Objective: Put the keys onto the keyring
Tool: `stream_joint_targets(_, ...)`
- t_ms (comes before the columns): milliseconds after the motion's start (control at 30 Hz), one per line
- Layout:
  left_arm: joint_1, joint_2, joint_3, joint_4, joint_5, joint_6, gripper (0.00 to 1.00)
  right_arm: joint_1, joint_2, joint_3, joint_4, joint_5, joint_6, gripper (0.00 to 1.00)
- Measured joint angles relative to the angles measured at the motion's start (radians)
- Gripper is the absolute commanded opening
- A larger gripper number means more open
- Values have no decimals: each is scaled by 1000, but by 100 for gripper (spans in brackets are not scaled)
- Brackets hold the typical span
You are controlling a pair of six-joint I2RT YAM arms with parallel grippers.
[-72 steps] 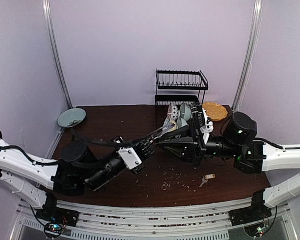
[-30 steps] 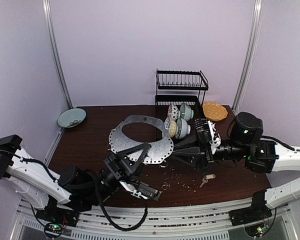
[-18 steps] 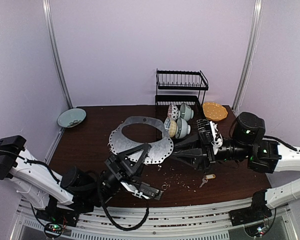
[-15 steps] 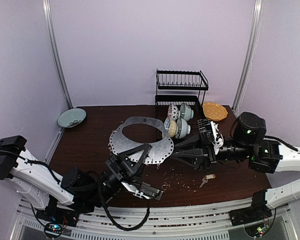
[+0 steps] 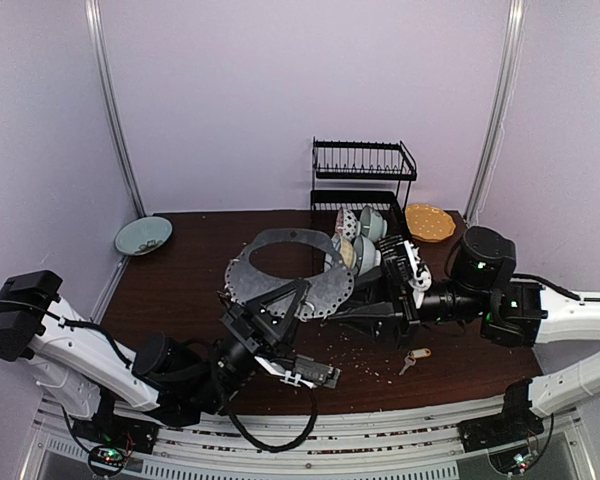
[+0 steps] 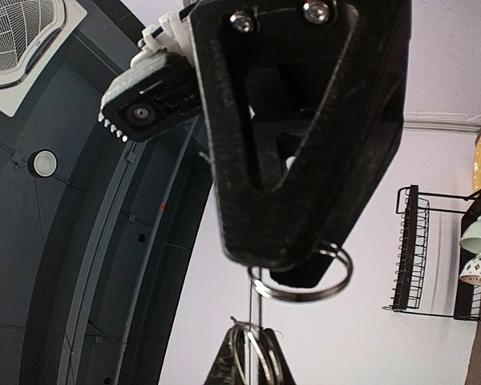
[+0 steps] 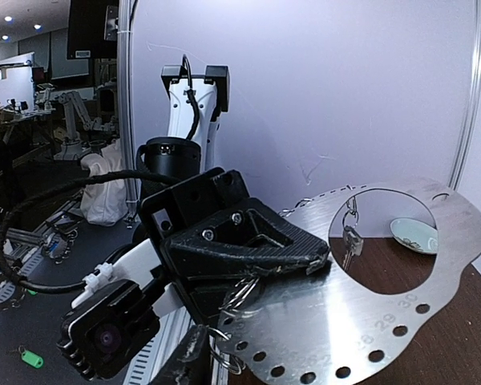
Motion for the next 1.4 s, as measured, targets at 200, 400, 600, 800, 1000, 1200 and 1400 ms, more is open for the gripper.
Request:
stream_joint_targets(200, 0, 9, 10, -5, -9, 0, 0, 0, -4, -36, 55, -4, 47, 47)
stream_joint_targets(400, 0, 12, 14, -5, -14, 0, 0, 0, 3, -40, 71, -31, 75, 28)
stream_joint_targets(600, -2, 12, 15, -5, -20, 0, 0, 1, 14, -40, 74, -46, 95, 29)
stream_joint_targets(800, -2, 12, 17, -5, -32, 0, 0, 1, 14, -40, 74, -45, 100, 32)
stream_joint_targets(1000, -2, 12, 18, -5, -38, 0, 0, 1, 14, -40, 72, -45, 106, 15)
stream_joint_targets(1200, -3, 12, 19, -5, -47, 0, 0, 1, 14, -40, 59, -43, 108, 12)
stream_joint_targets(1400, -5, 12, 19, -6, -50, 0, 0, 1, 14, -40, 53, -29, 110, 6)
